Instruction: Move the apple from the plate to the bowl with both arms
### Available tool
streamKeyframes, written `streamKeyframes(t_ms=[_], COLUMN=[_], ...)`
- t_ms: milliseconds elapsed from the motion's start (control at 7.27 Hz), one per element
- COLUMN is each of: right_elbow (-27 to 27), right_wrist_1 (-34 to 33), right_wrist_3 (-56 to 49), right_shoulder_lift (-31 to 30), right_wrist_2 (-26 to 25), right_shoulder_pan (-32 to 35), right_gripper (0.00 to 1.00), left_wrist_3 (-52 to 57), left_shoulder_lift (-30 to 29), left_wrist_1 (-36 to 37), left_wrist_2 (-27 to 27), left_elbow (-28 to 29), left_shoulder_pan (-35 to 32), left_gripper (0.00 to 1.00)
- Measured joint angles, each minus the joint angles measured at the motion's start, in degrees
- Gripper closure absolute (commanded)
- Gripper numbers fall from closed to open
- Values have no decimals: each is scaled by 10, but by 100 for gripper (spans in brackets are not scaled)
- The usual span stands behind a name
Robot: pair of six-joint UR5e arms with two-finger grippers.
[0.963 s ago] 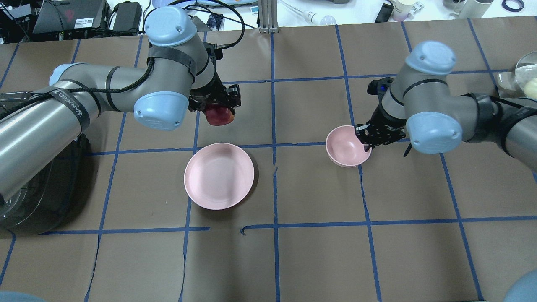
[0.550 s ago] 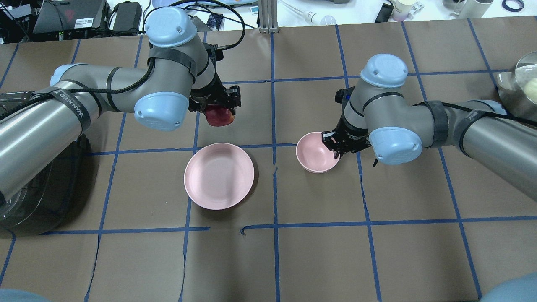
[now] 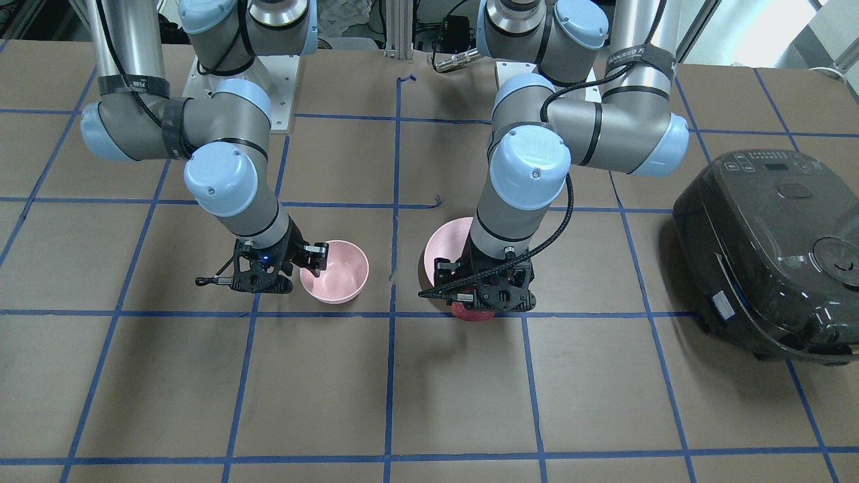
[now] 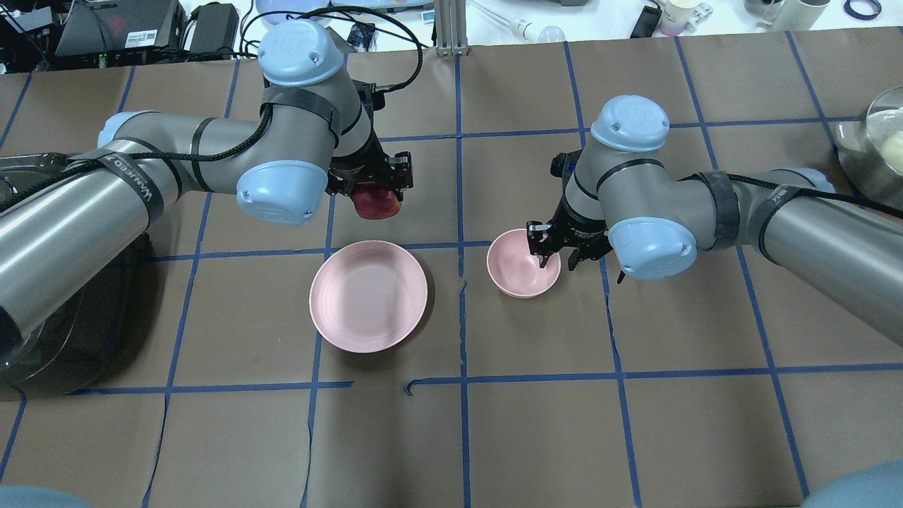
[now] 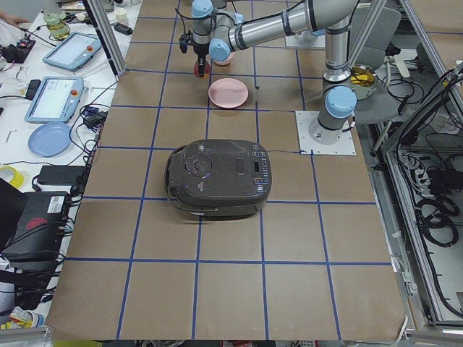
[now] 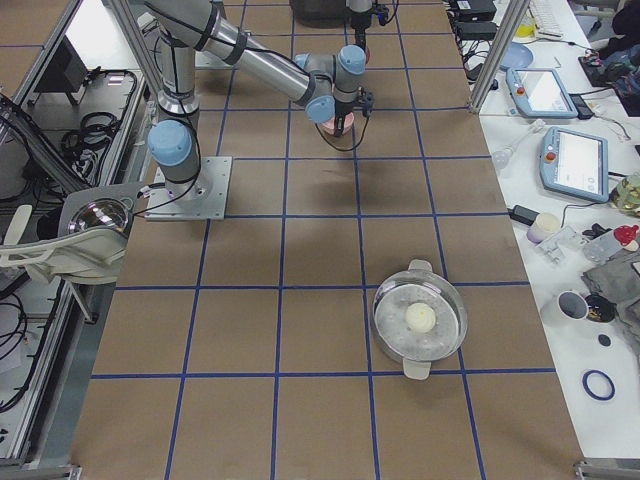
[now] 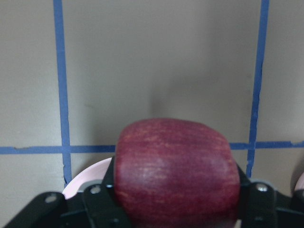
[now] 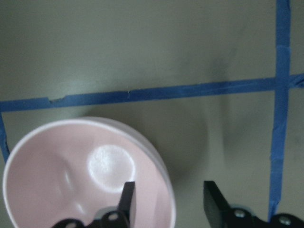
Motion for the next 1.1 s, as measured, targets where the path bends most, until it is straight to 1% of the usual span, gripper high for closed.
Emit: streamKeyframes(t_ms=[138, 275, 550, 688, 962, 1100], right_elbow=[-27, -74, -187, -231, -273, -294], right_wrist_1=[26, 88, 219, 254, 272, 282], right_wrist_3=[-13, -45, -102, -106, -77, -65], right_shoulder_lift=[-7, -12, -18, -29, -78, -91], right_wrist_2=[-21, -51, -75, -81, -91, -106], right_shoulder_pan=[-14, -36, -84, -93, -68, -51], right_gripper=[0, 0, 1, 1, 0, 0], left_wrist_3=[-10, -32, -113, -157, -224, -253], left_shoulder_lift=[-1, -2, -7, -11, -23, -34], left_wrist_1=[3, 5, 8, 13, 40, 67], left_wrist_2=[0, -4, -10, -17, -34, -54], left_elbow=[0, 1, 3, 4, 4, 5], left_shoulder_pan=[-10, -21, -54, -79, -122, -137], left_gripper=[100, 100, 100, 100, 100, 100])
